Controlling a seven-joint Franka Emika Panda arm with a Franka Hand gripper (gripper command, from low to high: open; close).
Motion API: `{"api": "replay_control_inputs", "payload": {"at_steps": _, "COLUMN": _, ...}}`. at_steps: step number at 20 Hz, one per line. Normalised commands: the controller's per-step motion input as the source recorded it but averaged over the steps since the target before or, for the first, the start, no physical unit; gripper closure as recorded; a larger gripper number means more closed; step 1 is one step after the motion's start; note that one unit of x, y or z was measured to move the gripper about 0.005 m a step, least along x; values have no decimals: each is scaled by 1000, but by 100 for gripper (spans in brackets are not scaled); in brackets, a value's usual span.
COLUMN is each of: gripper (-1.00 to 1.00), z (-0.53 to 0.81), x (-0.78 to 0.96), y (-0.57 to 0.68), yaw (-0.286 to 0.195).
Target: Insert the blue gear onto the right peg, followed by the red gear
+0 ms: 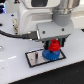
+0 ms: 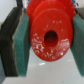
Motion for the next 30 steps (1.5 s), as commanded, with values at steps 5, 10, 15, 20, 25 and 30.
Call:
{"api": "replay_control_inputs", "payload": {"at_steps": 5, "gripper": 100, "z": -117, "x": 99, "y": -66, "yaw": 0}}
{"api": "replay_control_inputs", "payload": {"at_steps": 10, "gripper": 100, "z": -68, "x": 138, "y": -97, "yaw": 0}}
{"api": "replay_control_inputs", "payload": {"at_steps": 15, "gripper": 100, "z": 349, "x": 279, "y": -23, "yaw": 0}}
{"api": "replay_control_inputs", "payload": {"at_steps": 20, "gripper": 100, "z": -112, "x": 167, "y": -69, "yaw": 0}}
{"api": "replay_control_inputs", "payload": {"at_steps": 25, "gripper": 100, "z": 0, "x": 167, "y": -11, "yaw": 0}}
{"api": "replay_control_inputs", "payload": {"at_steps": 30, "gripper": 100, "z": -160, "x": 204, "y": 5, "yaw": 0}}
